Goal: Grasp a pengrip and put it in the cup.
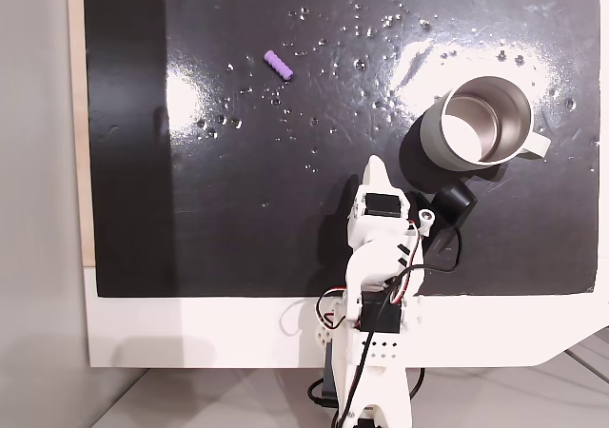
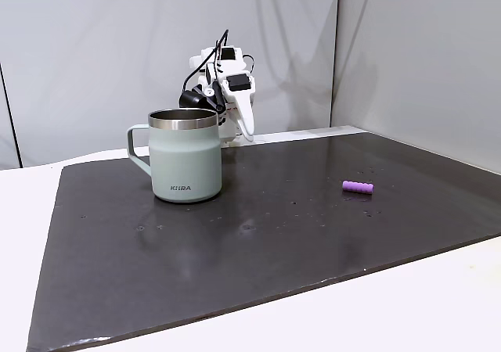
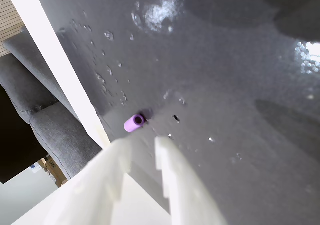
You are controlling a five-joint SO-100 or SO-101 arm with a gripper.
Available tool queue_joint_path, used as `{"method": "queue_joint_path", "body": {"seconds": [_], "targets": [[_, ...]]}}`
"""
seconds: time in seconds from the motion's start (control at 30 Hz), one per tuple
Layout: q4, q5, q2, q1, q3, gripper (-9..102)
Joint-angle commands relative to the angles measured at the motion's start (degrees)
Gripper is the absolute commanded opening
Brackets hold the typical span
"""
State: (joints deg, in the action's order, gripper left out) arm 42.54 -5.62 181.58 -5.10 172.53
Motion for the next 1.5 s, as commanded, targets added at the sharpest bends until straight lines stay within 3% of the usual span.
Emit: {"method": "queue_joint_path", "body": {"seconds": [0.0,0.33,0.5,0.8,1.03,1.47], "targets": [[0.09,5.19,0.53,3.78,-0.35,0],[0.0,5.8,0.53,3.96,-0.35,0],[-1.67,9.05,-0.26,9.58,-5.98,0],[2.72,4.57,-41.22,24.35,-41.57,0],[7.91,2.02,-65.13,30.5,-64.07,0],[16.79,-3.78,-97.12,31.99,-95.89,0]]}}
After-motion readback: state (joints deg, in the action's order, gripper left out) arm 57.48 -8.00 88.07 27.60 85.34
